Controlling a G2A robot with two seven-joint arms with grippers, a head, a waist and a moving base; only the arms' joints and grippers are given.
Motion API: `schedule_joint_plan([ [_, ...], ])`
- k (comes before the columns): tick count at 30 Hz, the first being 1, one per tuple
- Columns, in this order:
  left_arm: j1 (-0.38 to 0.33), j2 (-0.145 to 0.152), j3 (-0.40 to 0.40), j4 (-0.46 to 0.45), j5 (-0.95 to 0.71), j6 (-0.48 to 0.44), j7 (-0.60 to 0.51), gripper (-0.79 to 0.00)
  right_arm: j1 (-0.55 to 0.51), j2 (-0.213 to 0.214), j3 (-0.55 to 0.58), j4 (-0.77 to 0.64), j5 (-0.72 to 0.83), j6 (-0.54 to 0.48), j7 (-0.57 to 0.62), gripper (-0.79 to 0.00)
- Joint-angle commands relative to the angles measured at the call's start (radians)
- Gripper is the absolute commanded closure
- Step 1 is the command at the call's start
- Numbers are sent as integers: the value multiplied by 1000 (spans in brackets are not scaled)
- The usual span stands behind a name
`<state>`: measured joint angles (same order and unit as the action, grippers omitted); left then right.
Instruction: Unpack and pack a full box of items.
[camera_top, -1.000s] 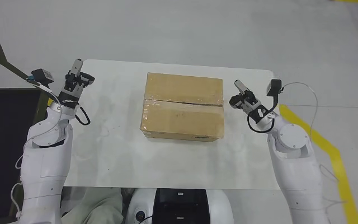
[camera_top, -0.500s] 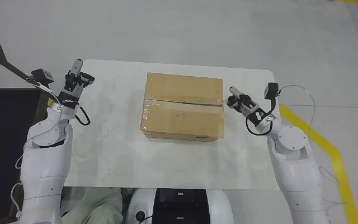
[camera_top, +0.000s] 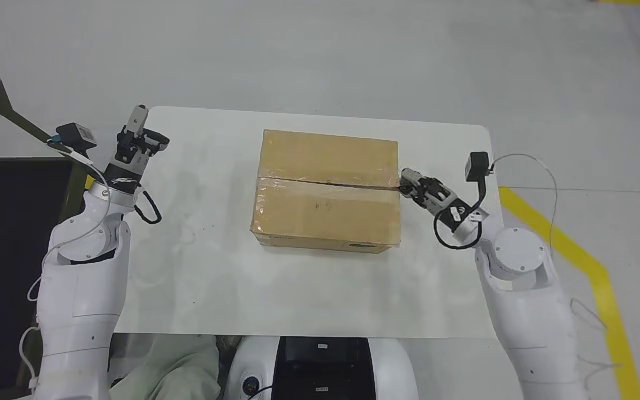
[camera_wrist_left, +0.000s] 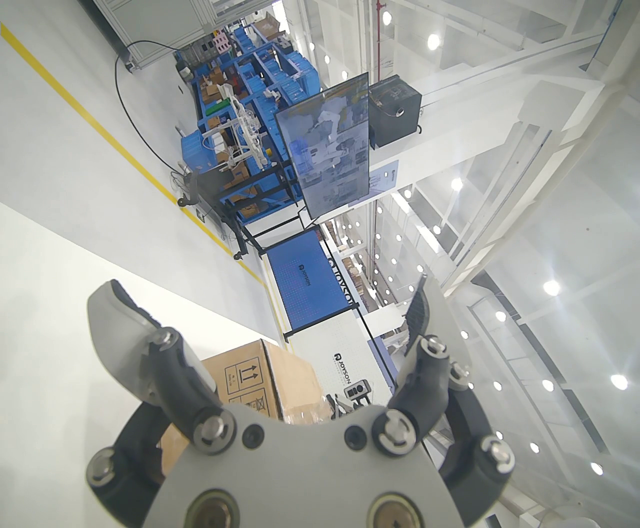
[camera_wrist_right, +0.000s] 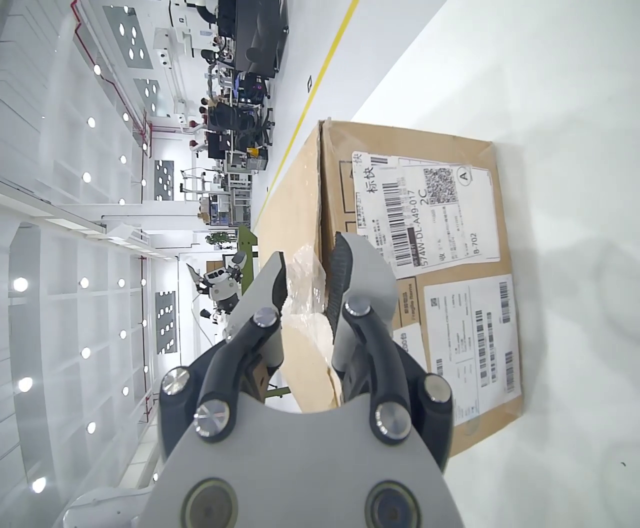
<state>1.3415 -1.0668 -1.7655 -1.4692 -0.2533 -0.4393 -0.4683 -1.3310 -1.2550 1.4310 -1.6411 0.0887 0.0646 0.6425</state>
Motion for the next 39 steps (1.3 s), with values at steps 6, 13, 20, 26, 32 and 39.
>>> schedule_joint_plan([
  [6,0,0,0,0,0,0,0,-785,-9,6,1,-8,-9,5,5,0],
  [13,0,0,0,0,0,0,0,-785,-11,11,4,-27,-21,5,1,0],
  [20,0,0,0,0,0,0,0,-785,-40,16,7,-113,-53,-24,-42,0],
  [26,0,0,0,0,0,0,0,-785,-70,20,-5,-195,-103,-73,-63,0],
  [32,0,0,0,0,0,0,0,-785,-76,22,-16,-212,-125,-78,-70,0],
  [39,0,0,0,0,0,0,0,-785,-147,24,14,-288,-55,-119,-113,0],
])
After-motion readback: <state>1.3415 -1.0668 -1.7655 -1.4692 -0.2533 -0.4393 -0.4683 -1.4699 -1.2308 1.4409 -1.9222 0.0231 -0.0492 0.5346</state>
